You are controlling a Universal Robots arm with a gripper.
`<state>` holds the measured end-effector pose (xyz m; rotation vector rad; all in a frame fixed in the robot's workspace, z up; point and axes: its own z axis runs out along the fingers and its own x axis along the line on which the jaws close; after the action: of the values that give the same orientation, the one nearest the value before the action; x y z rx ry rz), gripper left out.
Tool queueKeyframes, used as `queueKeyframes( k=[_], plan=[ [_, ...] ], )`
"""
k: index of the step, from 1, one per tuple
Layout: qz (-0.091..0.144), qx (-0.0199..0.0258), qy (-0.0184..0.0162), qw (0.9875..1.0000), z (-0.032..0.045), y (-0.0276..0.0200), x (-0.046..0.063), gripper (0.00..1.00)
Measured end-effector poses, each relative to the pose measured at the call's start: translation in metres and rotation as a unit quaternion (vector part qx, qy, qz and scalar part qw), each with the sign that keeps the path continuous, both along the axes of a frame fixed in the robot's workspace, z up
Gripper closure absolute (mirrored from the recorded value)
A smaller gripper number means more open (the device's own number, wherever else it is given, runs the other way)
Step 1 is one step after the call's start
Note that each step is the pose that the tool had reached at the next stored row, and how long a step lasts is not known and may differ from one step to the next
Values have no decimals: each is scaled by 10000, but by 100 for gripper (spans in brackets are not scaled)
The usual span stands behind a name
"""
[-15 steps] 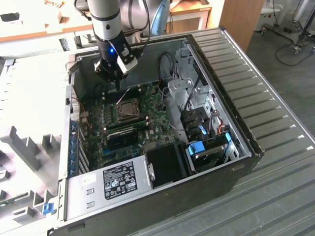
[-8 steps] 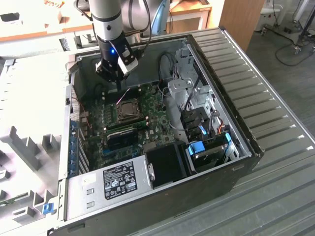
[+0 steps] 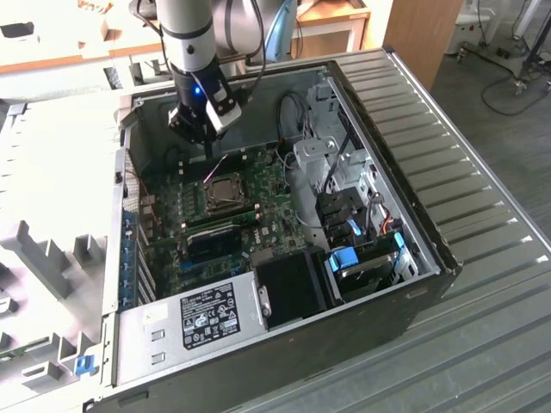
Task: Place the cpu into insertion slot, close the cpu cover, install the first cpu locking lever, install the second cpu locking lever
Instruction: 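Install the first cpu locking lever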
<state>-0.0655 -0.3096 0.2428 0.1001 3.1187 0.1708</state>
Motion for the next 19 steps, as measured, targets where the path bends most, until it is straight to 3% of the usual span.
queueKeyframes(
  k=[2,5,7,14,19],
  plan=[
    [-2,18,1,10000,-9,-2,0,89],
    [-2,94,1,10000,-28,-11,0,89],
    [-6,105,-1,9999,-39,-12,1,89],
    [-119,21,-1,9999,-56,-12,2,89],
    [-275,5,-1,9996,-74,-12,12,89]
  ],
)
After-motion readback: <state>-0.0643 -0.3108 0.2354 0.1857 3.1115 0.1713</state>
